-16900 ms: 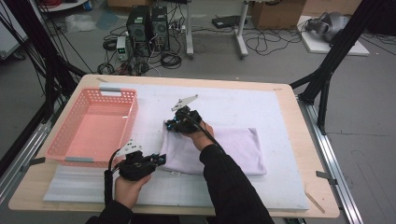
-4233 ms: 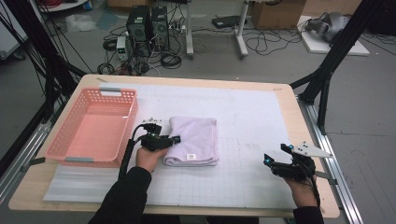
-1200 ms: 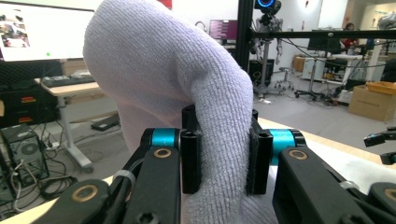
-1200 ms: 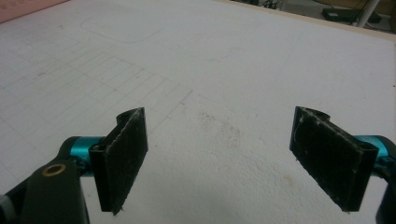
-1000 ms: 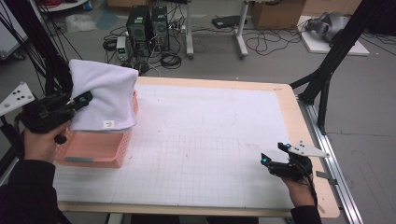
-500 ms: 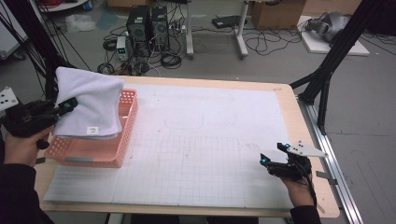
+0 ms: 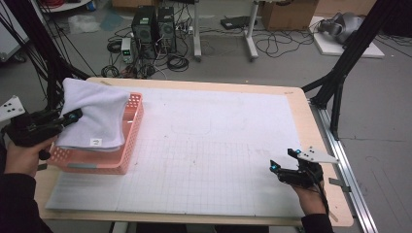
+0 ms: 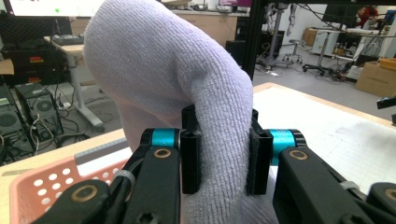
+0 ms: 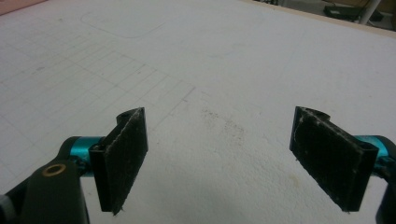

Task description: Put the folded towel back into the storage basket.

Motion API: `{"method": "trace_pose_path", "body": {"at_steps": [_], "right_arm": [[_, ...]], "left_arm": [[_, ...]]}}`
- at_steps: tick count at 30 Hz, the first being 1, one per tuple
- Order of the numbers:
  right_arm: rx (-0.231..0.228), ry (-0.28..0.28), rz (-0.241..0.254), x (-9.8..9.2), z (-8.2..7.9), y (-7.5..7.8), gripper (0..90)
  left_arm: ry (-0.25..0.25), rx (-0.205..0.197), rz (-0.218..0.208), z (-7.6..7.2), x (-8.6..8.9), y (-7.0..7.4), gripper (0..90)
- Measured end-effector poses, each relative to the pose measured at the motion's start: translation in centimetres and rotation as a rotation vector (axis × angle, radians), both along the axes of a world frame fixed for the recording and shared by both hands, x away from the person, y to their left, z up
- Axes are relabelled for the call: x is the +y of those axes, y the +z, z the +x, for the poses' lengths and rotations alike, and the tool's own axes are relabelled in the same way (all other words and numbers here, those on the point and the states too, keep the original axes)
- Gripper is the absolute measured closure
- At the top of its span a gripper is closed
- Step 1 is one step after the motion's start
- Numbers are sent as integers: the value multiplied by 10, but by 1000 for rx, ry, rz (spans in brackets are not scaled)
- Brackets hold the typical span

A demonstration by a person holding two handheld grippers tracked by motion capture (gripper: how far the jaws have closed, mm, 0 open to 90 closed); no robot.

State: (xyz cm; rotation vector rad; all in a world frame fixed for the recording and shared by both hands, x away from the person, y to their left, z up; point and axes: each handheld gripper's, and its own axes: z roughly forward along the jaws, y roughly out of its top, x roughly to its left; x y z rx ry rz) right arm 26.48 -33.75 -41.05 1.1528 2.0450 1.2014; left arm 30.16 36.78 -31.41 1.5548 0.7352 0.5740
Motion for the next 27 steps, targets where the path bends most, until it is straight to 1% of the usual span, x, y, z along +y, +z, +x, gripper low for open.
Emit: {"method": "trace_pose_path", "body": {"at_steps": [6,8,16,21,23,27], "right_arm": [[8,-1,-2,1,0,-1,182],[9,-2,-4,2,0,-1,182],[13,-2,-8,2,0,-1,182],[13,0,-11,3,0,-2,182],[12,1,-14,2,0,-2,182],[11,-3,-15,1,0,-2,182]], "left_arm": [[-24,31,10,3,-3,-10,723],[-27,38,6,5,-4,-14,723],[-12,86,4,16,-4,-31,723],[-12,110,13,24,-1,-35,723],[-5,118,9,26,2,-35,723],[3,118,-1,25,9,-35,723]]}}
